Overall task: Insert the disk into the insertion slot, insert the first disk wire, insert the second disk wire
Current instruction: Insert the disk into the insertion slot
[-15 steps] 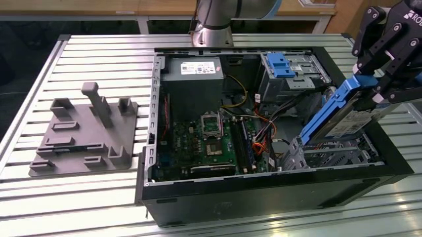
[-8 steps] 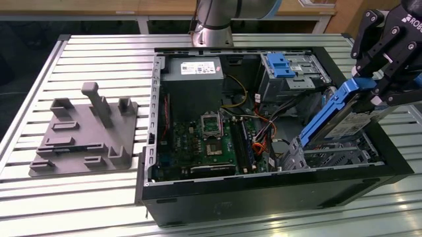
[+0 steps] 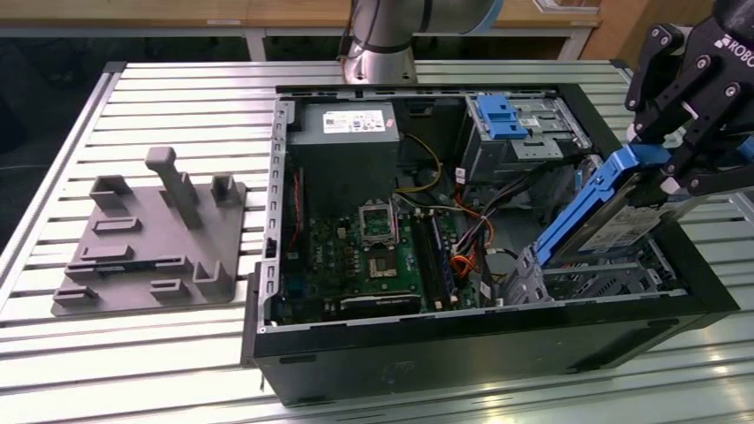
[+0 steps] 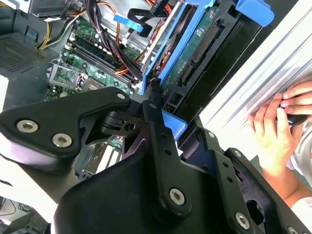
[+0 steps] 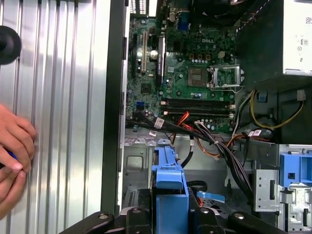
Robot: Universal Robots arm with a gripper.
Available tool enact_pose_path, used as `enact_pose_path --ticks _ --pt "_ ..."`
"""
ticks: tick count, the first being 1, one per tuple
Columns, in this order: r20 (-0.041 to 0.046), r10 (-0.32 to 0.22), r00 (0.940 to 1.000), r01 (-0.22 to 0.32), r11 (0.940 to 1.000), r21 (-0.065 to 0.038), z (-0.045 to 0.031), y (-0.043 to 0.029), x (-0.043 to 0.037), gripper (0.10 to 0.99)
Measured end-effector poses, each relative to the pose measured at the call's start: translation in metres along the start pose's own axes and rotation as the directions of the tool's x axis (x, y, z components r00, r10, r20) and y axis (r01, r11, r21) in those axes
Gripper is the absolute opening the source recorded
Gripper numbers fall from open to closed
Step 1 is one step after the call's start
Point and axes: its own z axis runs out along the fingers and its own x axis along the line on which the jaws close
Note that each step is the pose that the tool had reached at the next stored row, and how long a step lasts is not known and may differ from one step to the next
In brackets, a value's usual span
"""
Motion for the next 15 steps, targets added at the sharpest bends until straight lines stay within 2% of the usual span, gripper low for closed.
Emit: enact_pose_path --ticks 11,15 --pt "-0.0024 0.003 1.0 -0.003 1.0 0.0 0.0076 -0.0002 0.0006 0.365" --pt "-0.0031 0.004 1.0 -0.004 1.0 0.0 0.0081 -0.0003 0.0007 0.365"
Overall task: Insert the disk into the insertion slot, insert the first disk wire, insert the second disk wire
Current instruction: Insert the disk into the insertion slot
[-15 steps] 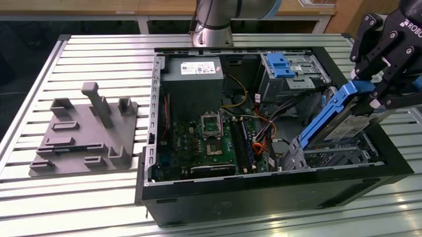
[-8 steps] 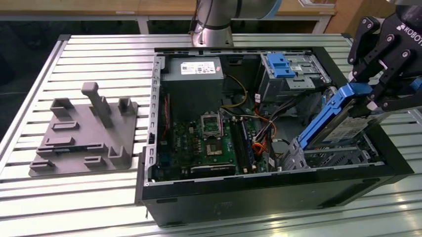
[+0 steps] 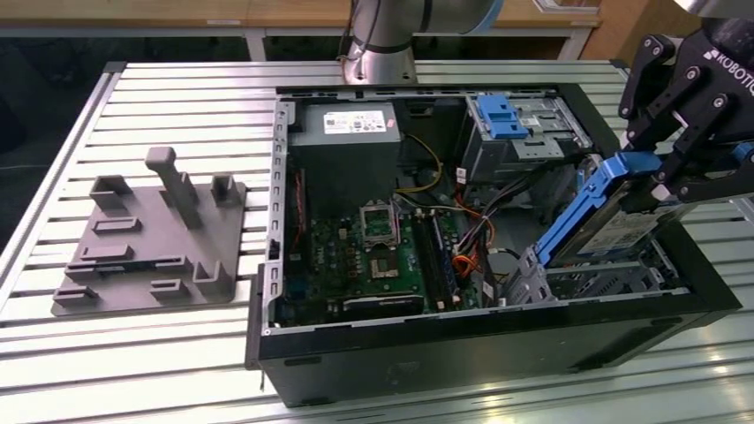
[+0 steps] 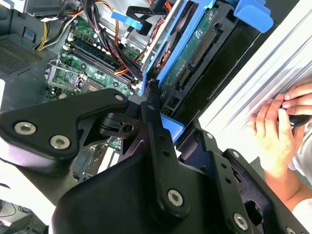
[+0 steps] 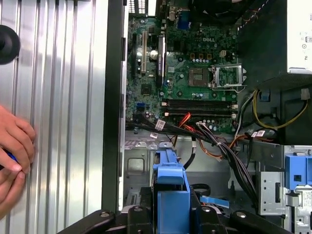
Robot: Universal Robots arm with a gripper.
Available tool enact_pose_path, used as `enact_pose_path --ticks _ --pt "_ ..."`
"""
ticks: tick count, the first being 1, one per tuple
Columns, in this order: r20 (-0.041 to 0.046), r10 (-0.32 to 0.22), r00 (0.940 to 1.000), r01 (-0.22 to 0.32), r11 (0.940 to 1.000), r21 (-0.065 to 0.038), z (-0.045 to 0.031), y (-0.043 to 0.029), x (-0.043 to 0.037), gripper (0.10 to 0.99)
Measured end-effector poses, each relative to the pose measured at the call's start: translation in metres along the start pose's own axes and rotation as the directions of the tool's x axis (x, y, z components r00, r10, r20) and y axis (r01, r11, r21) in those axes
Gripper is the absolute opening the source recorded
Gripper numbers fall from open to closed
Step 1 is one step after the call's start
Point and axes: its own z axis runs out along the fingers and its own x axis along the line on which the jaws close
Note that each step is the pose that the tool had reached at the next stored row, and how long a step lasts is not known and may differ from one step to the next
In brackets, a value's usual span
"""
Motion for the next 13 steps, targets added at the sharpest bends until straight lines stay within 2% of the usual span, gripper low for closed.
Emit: enact_pose_path --ticks 6,9,13 --pt "0.0008 0.008 1.0 -0.008 0.9999 -0.01 -0.0001 0.0 0.0 0.365" --pt "0.0011 0.013 0.9999 -0.013 0.9999 -0.011 -0.0013 0.0 -0.0004 0.365" --pt "0.0009 0.015 0.9999 -0.015 0.9998 -0.011 -0.0065 0.0002 -0.0008 0.365"
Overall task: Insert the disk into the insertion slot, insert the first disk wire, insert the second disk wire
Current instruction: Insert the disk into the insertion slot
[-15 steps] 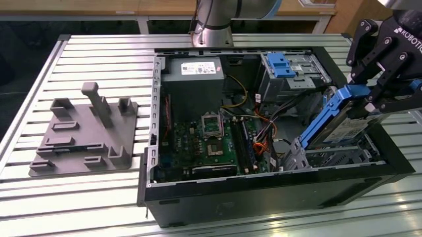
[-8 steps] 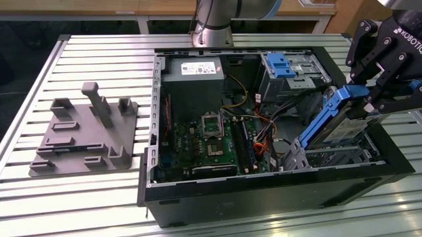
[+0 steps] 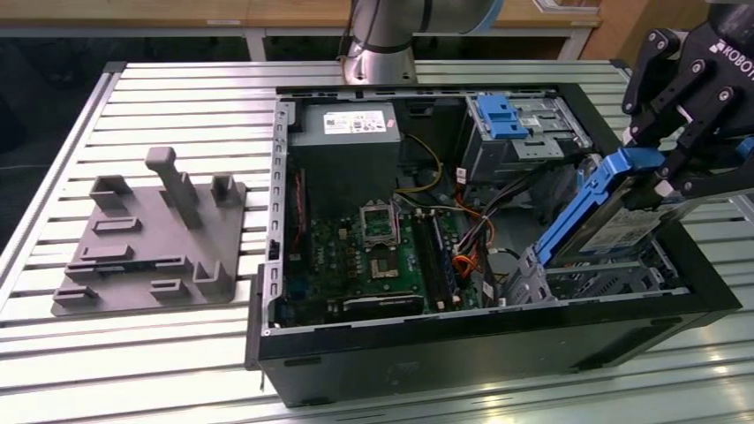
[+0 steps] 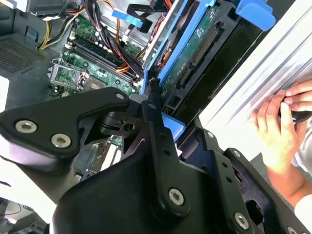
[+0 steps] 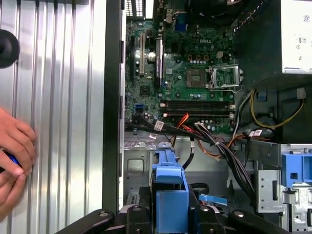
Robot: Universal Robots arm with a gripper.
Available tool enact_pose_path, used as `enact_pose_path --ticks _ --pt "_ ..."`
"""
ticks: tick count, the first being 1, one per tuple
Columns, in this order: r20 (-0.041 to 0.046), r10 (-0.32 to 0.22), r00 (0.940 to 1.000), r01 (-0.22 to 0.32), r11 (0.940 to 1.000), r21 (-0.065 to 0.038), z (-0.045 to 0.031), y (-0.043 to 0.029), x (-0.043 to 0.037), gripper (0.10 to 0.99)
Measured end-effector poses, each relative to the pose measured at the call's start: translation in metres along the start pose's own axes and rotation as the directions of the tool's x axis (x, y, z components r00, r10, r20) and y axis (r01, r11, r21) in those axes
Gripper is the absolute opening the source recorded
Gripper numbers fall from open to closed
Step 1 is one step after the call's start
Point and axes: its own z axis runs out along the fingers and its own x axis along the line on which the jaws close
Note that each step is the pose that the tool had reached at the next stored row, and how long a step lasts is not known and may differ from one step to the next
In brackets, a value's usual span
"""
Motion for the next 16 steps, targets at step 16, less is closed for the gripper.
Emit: enact_pose_path --ticks 16 --pt "0.0011 0.027 0.9996 -0.027 0.9996 -0.011 -0.0002 -0.0039 -0.002 0.365"
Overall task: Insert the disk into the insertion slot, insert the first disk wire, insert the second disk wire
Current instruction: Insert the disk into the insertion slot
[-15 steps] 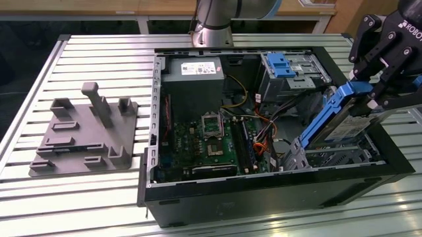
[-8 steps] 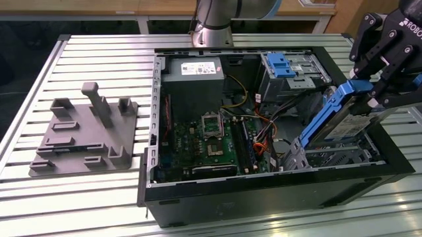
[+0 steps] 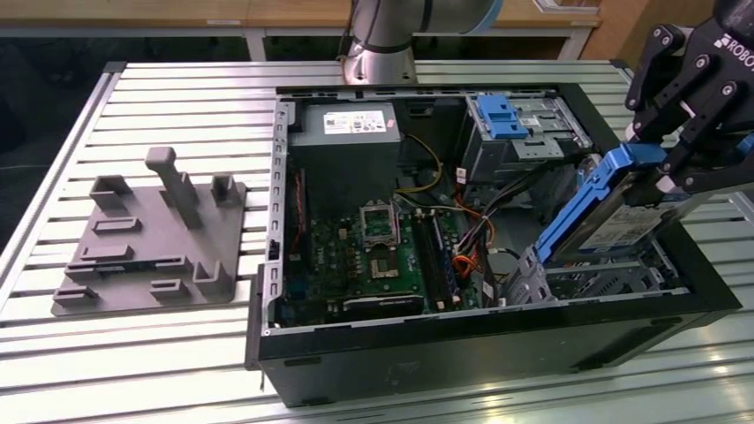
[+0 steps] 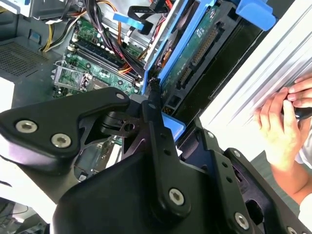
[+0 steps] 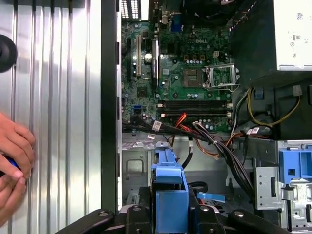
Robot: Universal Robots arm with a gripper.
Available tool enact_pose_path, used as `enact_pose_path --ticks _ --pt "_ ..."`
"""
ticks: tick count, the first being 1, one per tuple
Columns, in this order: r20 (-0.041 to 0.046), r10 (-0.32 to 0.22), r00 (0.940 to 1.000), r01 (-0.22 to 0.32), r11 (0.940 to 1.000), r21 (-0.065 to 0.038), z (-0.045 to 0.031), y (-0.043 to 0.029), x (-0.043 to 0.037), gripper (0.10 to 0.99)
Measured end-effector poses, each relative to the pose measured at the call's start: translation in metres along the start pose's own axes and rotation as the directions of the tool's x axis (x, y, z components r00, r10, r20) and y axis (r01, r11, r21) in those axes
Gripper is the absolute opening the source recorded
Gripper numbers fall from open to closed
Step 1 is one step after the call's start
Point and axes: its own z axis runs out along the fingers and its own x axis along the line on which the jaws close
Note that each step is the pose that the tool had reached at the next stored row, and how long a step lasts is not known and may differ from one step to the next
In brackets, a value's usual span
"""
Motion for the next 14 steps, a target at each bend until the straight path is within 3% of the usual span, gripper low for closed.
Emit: enact_pose_path --ticks 5,14 --pt "0.001 0.015 0.9999 -0.015 0.9999 -0.003 0.0032 -0.0012 0.0002 0.365" --pt "0.0016 0.021 0.9998 -0.021 0.9997 -0.01 0.0164 -0.0061 0.0007 0.365"
